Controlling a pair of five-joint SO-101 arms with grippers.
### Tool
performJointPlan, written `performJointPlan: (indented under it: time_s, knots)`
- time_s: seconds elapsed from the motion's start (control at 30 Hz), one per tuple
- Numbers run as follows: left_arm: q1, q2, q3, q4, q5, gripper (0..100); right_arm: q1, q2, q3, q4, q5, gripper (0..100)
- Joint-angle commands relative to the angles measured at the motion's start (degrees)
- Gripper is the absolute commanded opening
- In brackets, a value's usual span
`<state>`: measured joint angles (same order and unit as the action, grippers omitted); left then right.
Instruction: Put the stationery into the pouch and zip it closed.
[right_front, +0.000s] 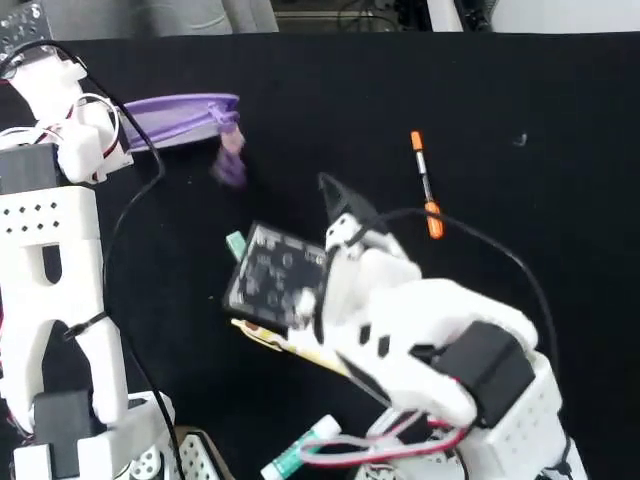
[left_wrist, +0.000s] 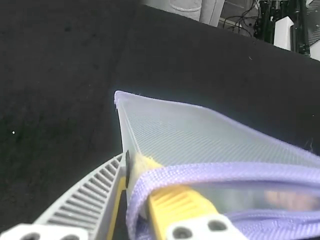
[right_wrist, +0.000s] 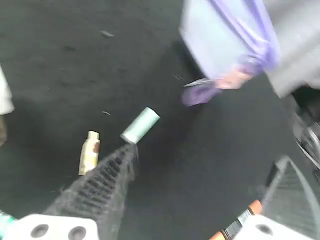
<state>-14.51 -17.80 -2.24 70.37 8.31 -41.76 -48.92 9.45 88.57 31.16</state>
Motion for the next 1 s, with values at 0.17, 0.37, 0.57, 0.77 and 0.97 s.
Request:
performJointPlan:
  time_s: [0.17, 0.37, 0.57, 0.77, 0.97]
  knots:
    - [-0.4, -3.0, -1.1, -0.3, 0.2, 3, 26.5, 3.6, -0.2, -8.2, -9.4, 40.0]
    - [-0.5, -3.0, 1.3, -1.9, 0.2, 3, 32.5, 23.0, -5.7, -8.4, -14.5, 24.2]
    - [-2.9, -3.0, 5.2, -7.4, 0.2, 3, 38.8, 47.5, -17.9, -9.5, -15.0, 19.1]
    - [-2.4, -3.0, 5.6, -7.6, 0.2, 3, 44.4, 67.9, -30.6, -13.2, -14.7, 19.1]
    - [-2.4, -3.0, 5.7, -7.6, 0.2, 3, 48.5, 82.2, -43.6, -12.8, -13.7, 18.9]
